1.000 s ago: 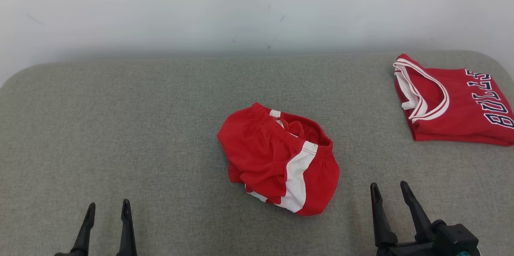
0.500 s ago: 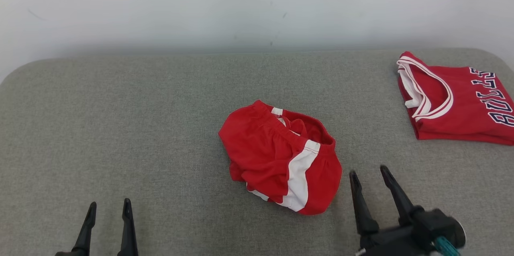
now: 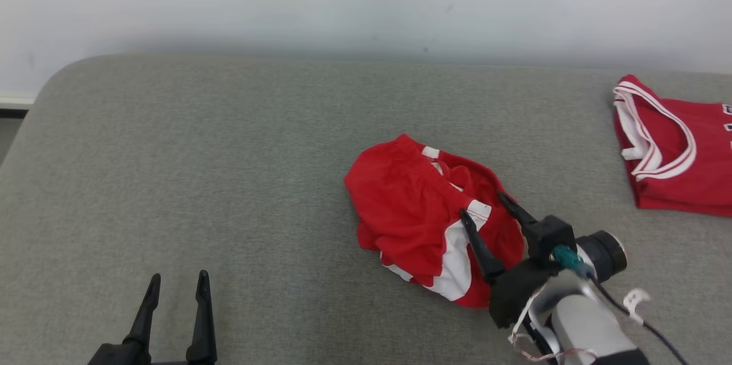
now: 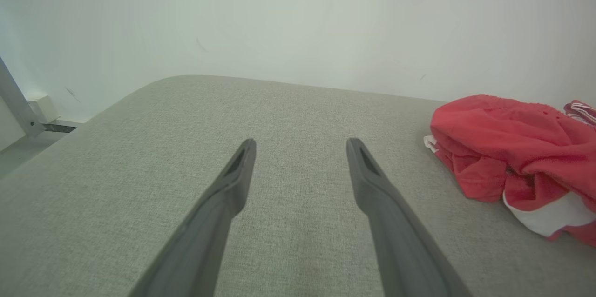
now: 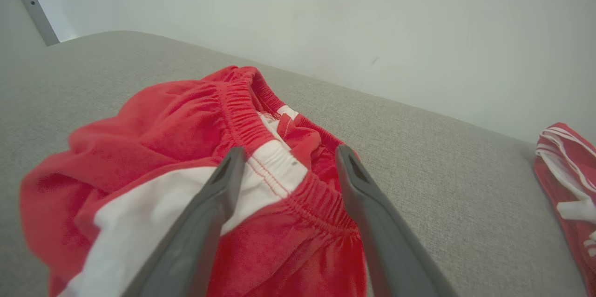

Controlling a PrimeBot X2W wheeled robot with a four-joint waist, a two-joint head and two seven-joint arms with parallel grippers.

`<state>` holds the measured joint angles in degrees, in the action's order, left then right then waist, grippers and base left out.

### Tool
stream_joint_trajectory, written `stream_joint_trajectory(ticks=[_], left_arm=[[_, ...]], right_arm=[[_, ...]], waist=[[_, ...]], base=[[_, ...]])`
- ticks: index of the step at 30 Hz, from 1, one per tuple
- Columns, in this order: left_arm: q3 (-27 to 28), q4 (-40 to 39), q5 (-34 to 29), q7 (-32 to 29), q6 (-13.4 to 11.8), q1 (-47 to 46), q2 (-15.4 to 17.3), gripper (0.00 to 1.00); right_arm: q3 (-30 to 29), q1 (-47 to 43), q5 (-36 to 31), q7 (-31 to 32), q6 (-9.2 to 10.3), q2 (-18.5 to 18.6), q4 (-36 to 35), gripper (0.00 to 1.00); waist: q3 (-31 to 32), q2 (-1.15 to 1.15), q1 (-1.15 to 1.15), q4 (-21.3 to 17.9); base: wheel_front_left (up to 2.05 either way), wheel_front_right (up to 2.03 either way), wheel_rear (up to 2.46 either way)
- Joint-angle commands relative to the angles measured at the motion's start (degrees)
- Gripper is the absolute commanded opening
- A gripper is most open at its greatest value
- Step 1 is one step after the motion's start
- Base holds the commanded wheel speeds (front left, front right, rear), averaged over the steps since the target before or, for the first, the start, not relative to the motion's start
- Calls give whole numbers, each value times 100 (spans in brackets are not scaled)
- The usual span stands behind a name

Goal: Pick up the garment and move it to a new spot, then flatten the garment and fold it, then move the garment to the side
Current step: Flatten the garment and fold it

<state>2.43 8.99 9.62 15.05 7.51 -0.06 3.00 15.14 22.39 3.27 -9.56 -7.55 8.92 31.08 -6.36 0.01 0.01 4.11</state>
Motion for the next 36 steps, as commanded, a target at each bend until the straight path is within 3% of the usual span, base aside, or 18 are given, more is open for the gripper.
stream_joint_trajectory(ticks=[1,7,8,9,10,18,25,31,36], left_arm=[[-6,20,16,20,-8,-25,-4,100],[-60,66,77,20,-7,-21,-8,100],[-62,73,89,20,-7,-8,-9,100],[-63,83,95,20,-7,7,-10,100],[-69,93,98,20,-7,25,-11,100],[-55,98,187,20,-7,154,-16,100],[-27,61,238,20,-7,249,-15,100],[-65,49,233,20,-7,192,-15,100],[-140,46,228,20,-7,107,-12,100]], right_arm=[[60,116,70,36,16,73,65,100],[638,454,686,557,16,395,568,100],[735,481,790,655,16,447,599,81],[849,515,889,745,17,517,618,17],[921,530,1018,834,16,564,641,0],[1139,629,1666,843,17,817,369,0],[398,84,2288,479,16,796,-431,0],[-279,-1004,2958,648,16,463,-1538,0],[-656,-1906,3130,814,16,100,-2232,0]], waist=[[-44,-1,-1,140],[-17,-1,-1,383],[-6,-1,-1,408],[8,-1,-1,426],[27,-1,-1,440],[203,-1,-1,375],[330,-1,-1,28],[292,-1,-1,-284],[248,-1,-1,-351]], base=[[0,0,0],[0,0,0],[0,0,0],[0,0,0],[0,0,0],[0,0,0],[0,0,0],[0,0,0],[0,0,0]])
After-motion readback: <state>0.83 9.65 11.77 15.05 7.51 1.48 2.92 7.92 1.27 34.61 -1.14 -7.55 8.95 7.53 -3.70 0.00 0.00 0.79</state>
